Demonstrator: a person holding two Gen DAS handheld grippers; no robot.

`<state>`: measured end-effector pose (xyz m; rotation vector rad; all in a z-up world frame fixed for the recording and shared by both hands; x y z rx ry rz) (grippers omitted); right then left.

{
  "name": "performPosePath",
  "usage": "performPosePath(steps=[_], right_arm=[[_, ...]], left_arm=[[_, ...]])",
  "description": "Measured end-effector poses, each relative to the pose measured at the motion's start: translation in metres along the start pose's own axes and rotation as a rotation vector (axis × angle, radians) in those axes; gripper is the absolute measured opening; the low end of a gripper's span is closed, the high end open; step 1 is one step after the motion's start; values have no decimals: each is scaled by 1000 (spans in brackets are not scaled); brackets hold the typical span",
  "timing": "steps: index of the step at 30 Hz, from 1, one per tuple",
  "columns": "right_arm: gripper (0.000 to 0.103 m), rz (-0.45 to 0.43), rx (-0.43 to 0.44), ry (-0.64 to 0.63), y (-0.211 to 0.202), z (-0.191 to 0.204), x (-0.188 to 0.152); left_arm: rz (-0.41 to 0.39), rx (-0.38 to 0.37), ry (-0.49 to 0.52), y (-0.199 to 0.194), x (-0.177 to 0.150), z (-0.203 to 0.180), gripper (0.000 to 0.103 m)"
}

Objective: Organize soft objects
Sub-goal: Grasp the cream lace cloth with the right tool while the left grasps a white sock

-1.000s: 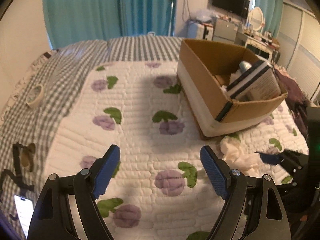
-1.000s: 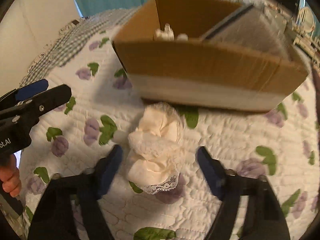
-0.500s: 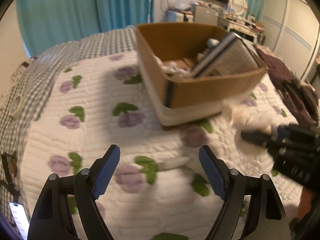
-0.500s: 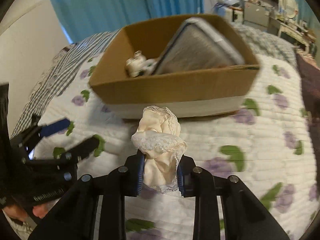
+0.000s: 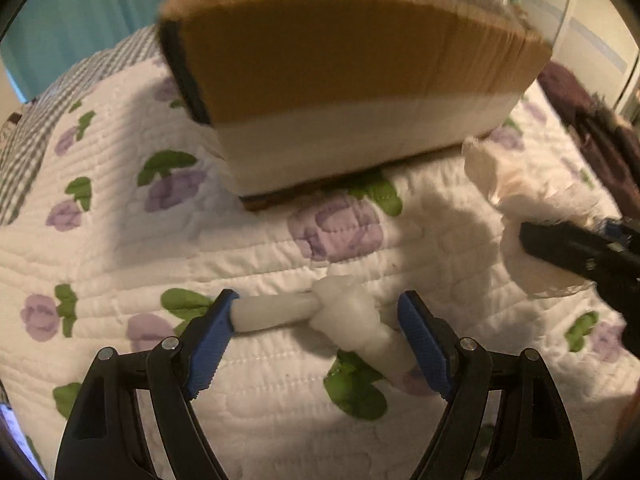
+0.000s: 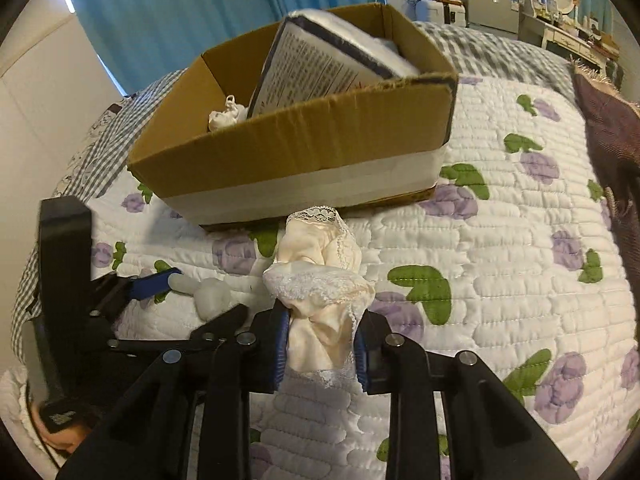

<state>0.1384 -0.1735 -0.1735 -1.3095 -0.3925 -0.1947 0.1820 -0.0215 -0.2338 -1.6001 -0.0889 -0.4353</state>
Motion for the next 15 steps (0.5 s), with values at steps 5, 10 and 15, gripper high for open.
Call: performPosePath(steps=[5,10,15], right_arm=[[26,17,16,-6,6,0,-1],[26,7,15,-25,2,6,-3],[26,-6,0,-45,-5,14,-5]], left_arm=[[-11,5,4,4,-2,0,78],[-20,-12,-15,-1,-4,3,54],[-24,-38,5,-12,-8,2,33]])
Point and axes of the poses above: each gripper's, at about its wrist camera, not at the fingertips, and y roughly the way its jaws point, z to its left, x to its top, the point moved 4 cm from there along y, roughly the way its jaws point, and after that the axes turned 8 degrees about z, right-handed, at the moved point
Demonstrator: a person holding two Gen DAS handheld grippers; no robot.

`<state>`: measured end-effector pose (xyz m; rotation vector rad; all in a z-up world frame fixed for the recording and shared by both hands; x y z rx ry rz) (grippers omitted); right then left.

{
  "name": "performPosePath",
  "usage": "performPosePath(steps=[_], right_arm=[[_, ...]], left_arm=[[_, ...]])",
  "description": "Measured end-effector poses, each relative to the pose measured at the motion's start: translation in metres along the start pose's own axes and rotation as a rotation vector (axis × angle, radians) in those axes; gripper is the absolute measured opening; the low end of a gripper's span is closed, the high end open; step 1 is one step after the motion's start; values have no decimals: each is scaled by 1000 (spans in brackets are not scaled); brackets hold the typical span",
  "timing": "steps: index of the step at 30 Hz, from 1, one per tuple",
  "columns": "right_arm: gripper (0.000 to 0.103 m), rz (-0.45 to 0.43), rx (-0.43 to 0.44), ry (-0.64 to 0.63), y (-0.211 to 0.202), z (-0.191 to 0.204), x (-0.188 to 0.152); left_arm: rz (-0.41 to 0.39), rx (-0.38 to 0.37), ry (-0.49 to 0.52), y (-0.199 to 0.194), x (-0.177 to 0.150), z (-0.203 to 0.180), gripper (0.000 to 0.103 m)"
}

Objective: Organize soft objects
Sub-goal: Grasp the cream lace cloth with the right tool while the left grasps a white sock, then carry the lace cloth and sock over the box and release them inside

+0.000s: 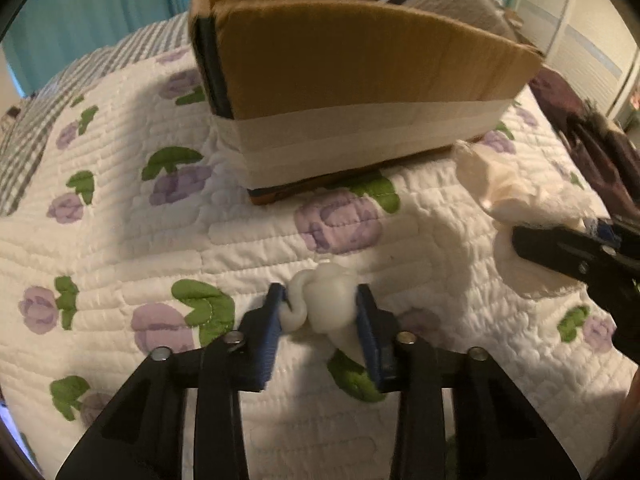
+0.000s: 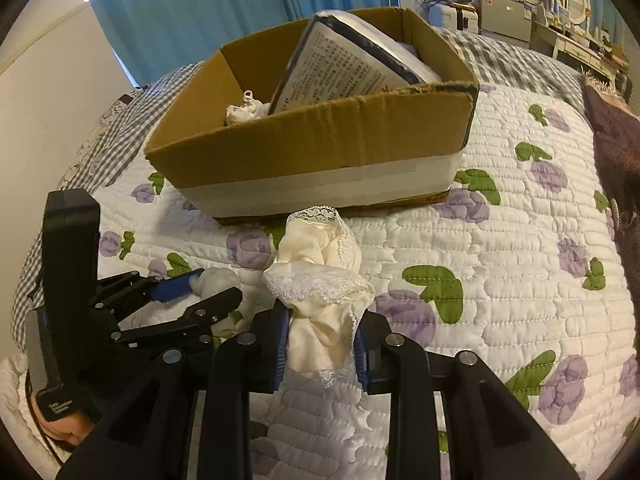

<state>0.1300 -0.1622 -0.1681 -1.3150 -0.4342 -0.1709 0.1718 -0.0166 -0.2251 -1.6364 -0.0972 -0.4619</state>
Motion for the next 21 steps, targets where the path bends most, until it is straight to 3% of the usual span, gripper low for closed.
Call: performPosePath(steps=[8,21], right_arm=[[26,-50,-4,-24,-31,13,-2],[26,-207,-55,-73,-126,30,7]], left_arm=[[-38,55,68,-35,-5,-10,30],[-268,50,58,-151,4,-18,30]])
Point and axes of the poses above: each gripper's, at about its wrist camera, not at the fingertips, and y roughly the way its jaws point, z to its left, x to its top, the point moved 4 cm from there along y, roughly the way its jaws point, and after that the axes turned 8 degrees about z, right-handed, at the moved point
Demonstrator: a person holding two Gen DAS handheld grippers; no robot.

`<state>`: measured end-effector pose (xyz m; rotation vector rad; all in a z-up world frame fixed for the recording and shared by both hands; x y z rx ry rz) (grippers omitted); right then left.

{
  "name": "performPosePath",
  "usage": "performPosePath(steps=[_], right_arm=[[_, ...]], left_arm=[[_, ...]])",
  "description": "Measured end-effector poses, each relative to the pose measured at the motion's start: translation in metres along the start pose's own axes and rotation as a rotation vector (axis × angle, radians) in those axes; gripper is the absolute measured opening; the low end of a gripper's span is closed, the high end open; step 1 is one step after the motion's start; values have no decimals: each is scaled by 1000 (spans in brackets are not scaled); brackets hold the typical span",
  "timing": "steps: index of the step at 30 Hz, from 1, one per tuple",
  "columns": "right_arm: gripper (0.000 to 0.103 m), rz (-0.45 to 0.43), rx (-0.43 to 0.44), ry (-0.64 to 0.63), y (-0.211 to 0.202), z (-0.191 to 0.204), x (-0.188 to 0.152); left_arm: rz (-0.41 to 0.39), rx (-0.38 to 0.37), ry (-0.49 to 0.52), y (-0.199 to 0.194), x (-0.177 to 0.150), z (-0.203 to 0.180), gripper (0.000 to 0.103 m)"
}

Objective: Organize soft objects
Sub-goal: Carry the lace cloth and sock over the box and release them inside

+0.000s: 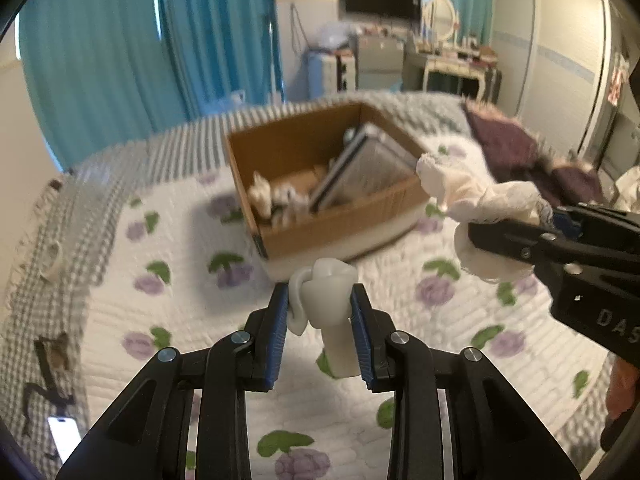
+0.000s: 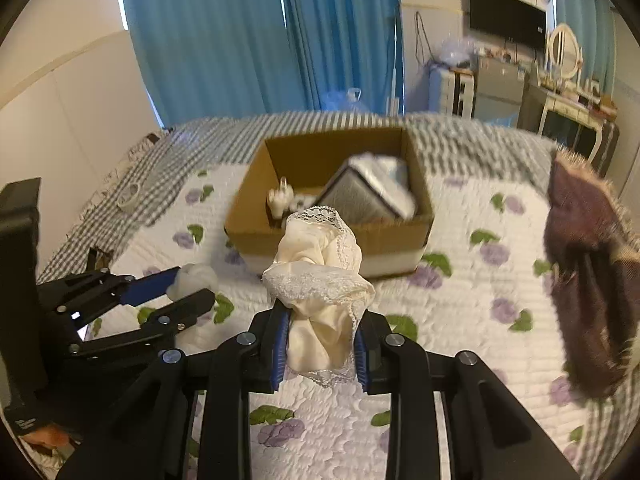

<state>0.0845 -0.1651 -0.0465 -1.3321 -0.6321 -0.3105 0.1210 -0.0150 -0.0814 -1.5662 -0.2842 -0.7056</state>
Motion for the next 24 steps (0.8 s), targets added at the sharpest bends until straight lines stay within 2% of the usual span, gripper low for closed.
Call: performPosePath(steps=[7,12,18,24], right_arm=[[26,-76,-33,-21,-37,-4,24],[26,-113,-52,-43,-49,-8,48],[26,-126,-53,-59,-36,-19,88],[26,-90,-25,-78,14,-27,133]], left_arm=[[-92,-15,14,-41,28,-9,30],[-112,-52,11,-44,51,-10,30],[-121,-60,-8,-24,87,3,30],[-102,-46,-38,27,129,28,30]])
Point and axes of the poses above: each gripper's, at about its wrist camera, not at the fingertips, and y roughly the way its jaws point, z to its left, x to its top, the point moved 4 cm from there along y, roughly the way its jaws point, and after that the axes turned 8 degrees about z, right-handed, at the moved point
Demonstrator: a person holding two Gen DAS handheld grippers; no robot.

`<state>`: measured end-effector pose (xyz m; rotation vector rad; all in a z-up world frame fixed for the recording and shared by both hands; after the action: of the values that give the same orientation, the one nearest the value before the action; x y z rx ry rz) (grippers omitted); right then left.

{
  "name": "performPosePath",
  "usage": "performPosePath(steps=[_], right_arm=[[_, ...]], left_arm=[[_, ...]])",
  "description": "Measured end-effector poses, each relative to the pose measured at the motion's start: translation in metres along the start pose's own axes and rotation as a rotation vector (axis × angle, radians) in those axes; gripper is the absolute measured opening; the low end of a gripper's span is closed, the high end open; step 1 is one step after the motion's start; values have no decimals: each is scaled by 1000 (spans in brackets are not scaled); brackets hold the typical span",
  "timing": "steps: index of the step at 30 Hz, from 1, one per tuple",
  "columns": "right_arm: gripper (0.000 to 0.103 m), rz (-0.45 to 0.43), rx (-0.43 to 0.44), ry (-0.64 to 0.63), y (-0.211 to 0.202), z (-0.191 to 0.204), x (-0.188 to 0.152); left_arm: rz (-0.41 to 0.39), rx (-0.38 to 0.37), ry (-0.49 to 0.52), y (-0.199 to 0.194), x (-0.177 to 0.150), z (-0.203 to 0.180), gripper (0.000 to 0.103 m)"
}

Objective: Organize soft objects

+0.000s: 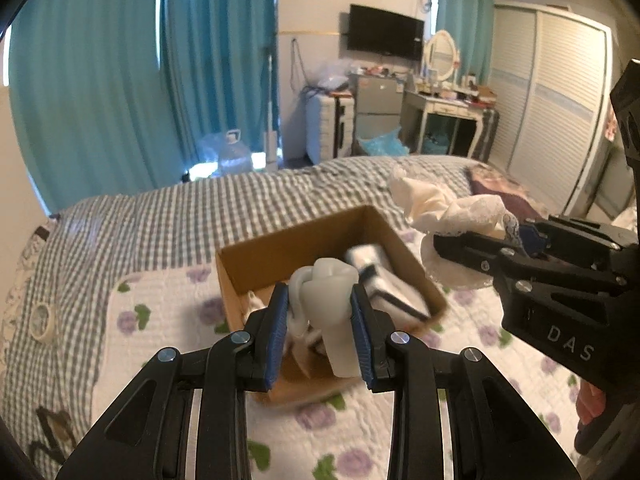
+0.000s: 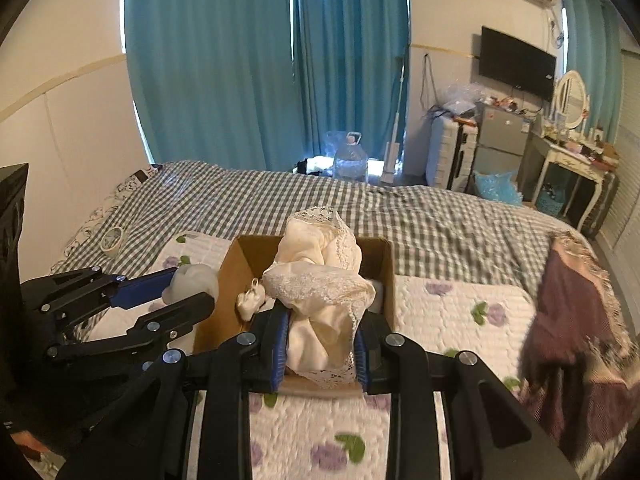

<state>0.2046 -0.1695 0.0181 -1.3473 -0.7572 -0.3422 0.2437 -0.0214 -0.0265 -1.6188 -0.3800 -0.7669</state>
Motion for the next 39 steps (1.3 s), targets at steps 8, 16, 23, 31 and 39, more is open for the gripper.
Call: performPosePath(steps=[8,16,23,31,39], right_arm=[[26,113,98,61,116,-25,25],[32,135,124,88,159,-33,34],[56,96,93,120,132,-37,36],[59,-34,16,95,15,-28,54],[73,-229,-73,43,-151,-13,37]], left_arm=[[85,14,-43,90,20,27,30],[98,46,-26,126,20,32,36],[30,98,-51,96,18,31,70],[-117,129,-57,-21,47,16,70],[-385,133,-54,-182,39,-2,86]])
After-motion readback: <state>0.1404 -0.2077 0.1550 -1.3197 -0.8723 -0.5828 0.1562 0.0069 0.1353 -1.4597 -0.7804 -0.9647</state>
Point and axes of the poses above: each gripper's, at about its wrist camera, not at the fingertips, and y roughly the way its jaws point, z to its left, x to its top, the point moved 4 cm from there along y, roughly the way its jaws point, and after that the axes turned 8 degrees about z, right-handed, at the moved point
